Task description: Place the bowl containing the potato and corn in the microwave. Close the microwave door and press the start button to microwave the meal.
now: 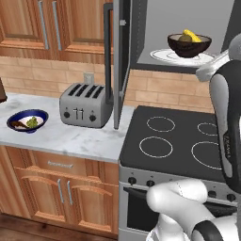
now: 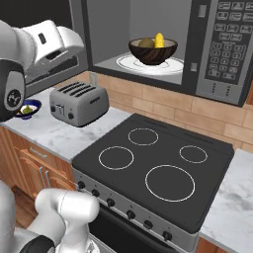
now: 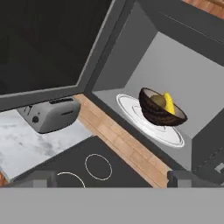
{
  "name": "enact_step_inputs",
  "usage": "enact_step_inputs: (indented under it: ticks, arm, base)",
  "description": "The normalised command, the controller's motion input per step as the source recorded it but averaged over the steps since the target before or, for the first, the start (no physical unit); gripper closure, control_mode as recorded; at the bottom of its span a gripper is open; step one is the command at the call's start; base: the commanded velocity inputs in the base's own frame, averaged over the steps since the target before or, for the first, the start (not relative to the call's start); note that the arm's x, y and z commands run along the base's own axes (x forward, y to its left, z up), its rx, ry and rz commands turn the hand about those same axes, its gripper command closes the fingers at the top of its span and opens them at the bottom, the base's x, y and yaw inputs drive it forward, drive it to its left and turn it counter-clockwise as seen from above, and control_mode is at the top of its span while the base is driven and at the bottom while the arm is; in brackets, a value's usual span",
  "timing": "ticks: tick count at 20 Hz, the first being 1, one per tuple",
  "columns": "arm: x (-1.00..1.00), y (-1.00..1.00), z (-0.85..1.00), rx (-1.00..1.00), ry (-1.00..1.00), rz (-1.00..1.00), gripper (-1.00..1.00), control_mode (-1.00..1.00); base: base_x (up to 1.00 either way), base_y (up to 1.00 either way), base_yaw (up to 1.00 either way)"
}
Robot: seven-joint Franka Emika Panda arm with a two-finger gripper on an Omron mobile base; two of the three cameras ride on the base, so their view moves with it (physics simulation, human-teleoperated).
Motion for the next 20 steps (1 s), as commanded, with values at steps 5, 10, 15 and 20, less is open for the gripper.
enact_step_inputs:
  ticks: [5, 10, 15, 20]
  arm:
    - [-0.57, 0.93, -0.15, -0.15, -0.15, 0.01, -1.0, -1.0]
    - [-0.31, 0.82, -0.09, -0.16, -0.09, 0.0, -1.0, -1.0]
    - [-0.21, 0.95, -0.08, -0.26, -0.14, -0.02, -1.0, -1.0]
    - [-0.33, 1.0, -0.14, -0.32, -0.2, -0.03, -1.0, -1.0]
  base:
    - [0.0, 0.0, 0.0]
    - [0.0, 0.0, 0.0]
    - [0.0, 0.0, 0.0]
    - [0.0, 0.0, 0.0]
